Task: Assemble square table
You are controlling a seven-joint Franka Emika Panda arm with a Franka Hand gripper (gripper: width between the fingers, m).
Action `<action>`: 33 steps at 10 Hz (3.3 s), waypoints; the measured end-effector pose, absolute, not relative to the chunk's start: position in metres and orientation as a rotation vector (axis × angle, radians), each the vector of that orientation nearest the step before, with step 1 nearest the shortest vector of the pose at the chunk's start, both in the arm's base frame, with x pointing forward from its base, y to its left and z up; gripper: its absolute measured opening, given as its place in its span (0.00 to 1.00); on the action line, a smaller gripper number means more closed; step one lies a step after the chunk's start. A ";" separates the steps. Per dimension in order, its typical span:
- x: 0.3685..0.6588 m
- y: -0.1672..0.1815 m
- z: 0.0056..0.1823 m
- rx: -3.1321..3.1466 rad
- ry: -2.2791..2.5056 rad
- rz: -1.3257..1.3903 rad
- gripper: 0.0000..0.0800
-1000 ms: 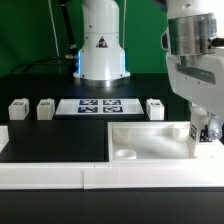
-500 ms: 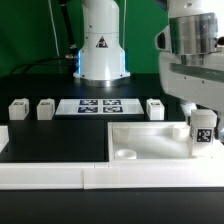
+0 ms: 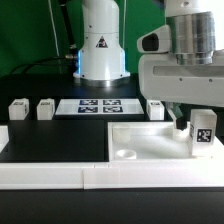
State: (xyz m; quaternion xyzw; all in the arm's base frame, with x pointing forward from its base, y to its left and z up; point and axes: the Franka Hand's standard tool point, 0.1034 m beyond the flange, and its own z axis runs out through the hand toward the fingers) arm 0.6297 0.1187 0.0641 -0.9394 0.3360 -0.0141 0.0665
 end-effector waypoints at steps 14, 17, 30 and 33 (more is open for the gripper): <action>0.630 0.117 0.062 -2.357 1.918 0.012 0.36; 0.630 0.116 0.062 -2.014 2.223 0.048 0.36; 0.638 0.108 0.065 -3.085 0.027 -0.158 0.81; 0.638 0.107 0.065 -3.081 0.112 -0.158 0.52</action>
Offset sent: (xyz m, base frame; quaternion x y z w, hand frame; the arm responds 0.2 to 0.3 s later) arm 0.0000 0.0000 0.0000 0.0000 0.0000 -0.0650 0.9979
